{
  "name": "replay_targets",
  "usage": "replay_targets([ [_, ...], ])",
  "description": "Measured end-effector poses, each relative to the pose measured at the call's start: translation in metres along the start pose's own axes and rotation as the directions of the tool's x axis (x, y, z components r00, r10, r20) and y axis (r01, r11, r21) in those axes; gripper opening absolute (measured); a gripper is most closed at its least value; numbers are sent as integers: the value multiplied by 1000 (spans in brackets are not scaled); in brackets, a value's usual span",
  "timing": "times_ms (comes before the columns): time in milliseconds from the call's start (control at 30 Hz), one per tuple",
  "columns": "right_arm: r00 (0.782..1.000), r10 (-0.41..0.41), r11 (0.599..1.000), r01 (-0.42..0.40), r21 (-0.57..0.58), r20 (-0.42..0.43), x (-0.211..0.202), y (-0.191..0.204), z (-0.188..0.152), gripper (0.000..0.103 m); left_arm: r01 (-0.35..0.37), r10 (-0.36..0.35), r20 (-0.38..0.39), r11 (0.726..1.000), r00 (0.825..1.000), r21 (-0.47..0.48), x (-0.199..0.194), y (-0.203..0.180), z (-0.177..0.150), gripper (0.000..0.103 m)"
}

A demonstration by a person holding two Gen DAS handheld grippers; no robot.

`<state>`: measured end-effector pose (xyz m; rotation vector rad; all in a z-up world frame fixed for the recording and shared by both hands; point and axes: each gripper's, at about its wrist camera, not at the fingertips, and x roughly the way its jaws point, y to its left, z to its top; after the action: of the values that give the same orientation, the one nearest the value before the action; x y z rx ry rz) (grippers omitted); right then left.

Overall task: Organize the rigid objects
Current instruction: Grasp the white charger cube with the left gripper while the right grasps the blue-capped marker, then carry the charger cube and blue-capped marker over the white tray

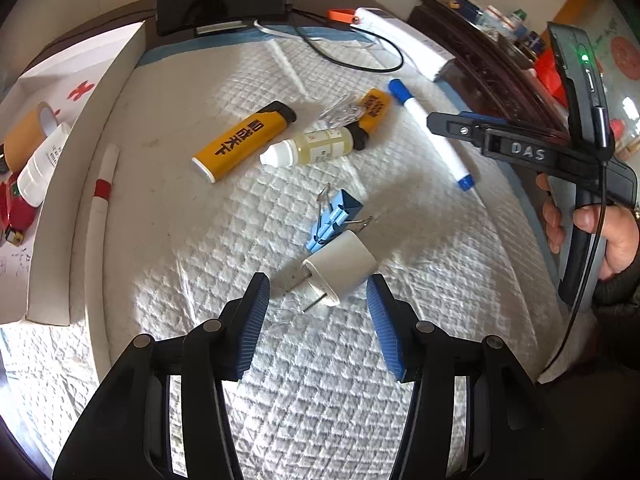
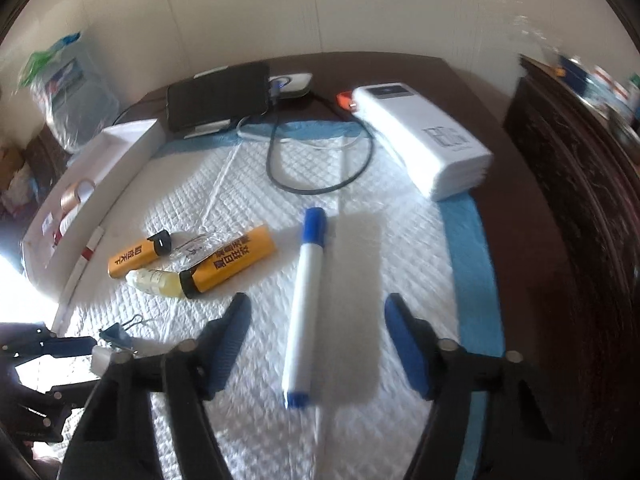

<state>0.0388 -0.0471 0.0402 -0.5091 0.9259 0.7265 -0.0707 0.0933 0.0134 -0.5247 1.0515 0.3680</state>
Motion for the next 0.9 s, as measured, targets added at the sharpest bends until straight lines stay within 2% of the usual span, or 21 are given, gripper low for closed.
replay_targets([
  [100,1000,-9,999,9,-52,-15,11,7,1,56,-22,22,7,1000,1000,7,2,-4,1,50],
  [167,999,-8,997,6,-73,-31,16,11,0,47,-37,37,6,999,999,14,3,-7,2,50],
  [300,998,-44,993,40,-111,-33,18,16,-4,41,-43,43,12,999,999,9,2,-9,3,50],
  [400,999,-39,995,35,-98,-36,14,11,-5,25,-53,52,28,998,998,28,-1,-12,5,50],
  [433,999,-35,995,31,-96,-38,14,10,-6,18,-52,52,22,998,998,31,1,-13,6,50],
  [467,999,-28,995,25,-94,-41,13,9,-7,15,-53,52,9,998,999,35,5,-14,7,50],
  [500,999,-21,995,17,-95,-41,11,9,-9,13,-51,51,-1,998,999,45,10,-15,8,50],
  [567,999,-11,996,8,-89,-39,8,10,-12,13,-66,64,28,993,998,98,11,-21,6,37],
  [600,1000,1,997,-3,-78,-30,2,9,-14,13,-75,71,31,991,997,115,12,-23,6,37],
  [667,1000,10,998,-10,-68,-8,-7,8,-14,13,-37,34,29,993,999,111,10,-23,4,37],
  [767,999,21,999,-19,-40,44,-29,6,-9,13,-51,44,60,991,997,121,0,-23,2,37],
  [900,988,58,998,-62,18,143,-68,4,3,13,-63,52,125,995,991,82,-27,-13,4,37],
])
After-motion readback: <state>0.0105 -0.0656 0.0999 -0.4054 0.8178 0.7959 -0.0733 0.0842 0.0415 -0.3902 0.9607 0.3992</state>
